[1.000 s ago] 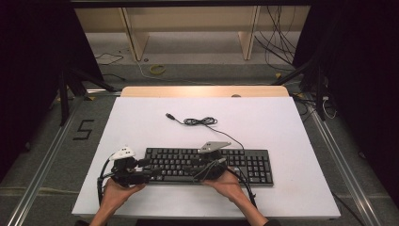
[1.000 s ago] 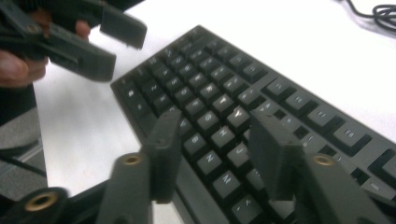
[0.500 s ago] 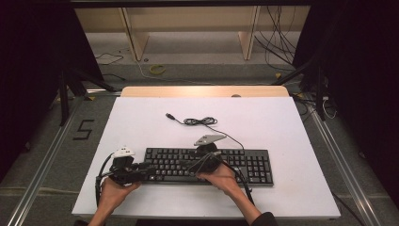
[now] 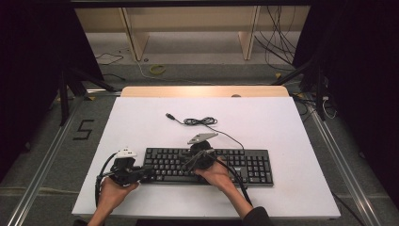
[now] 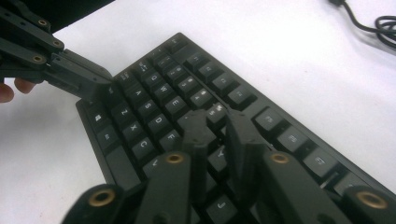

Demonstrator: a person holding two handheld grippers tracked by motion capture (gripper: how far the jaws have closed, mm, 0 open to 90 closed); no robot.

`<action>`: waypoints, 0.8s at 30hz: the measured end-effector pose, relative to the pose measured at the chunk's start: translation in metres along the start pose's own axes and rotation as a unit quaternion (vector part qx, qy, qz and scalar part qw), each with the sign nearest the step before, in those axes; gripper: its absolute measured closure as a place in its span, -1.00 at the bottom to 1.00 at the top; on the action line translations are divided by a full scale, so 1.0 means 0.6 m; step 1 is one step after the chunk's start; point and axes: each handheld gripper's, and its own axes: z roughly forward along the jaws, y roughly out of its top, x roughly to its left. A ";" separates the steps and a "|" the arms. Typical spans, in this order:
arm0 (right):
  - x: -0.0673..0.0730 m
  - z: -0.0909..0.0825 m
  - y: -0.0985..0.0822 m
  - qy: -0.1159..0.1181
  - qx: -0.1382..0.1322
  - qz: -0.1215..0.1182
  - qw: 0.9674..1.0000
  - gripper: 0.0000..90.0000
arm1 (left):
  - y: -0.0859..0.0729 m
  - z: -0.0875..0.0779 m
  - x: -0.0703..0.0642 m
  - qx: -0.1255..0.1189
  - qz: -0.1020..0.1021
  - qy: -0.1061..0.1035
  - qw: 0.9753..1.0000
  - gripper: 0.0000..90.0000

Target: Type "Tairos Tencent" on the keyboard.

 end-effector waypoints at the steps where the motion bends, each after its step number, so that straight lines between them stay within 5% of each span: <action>1: 0.001 0.002 0.001 0.001 0.001 -0.002 1.000 0.83 | 0.000 0.000 0.000 0.001 0.000 0.001 1.000 0.94; 24: 0.009 0.042 0.007 -0.002 0.029 -0.004 1.000 1.00 | -0.002 0.005 0.006 0.018 0.000 0.005 1.000 0.98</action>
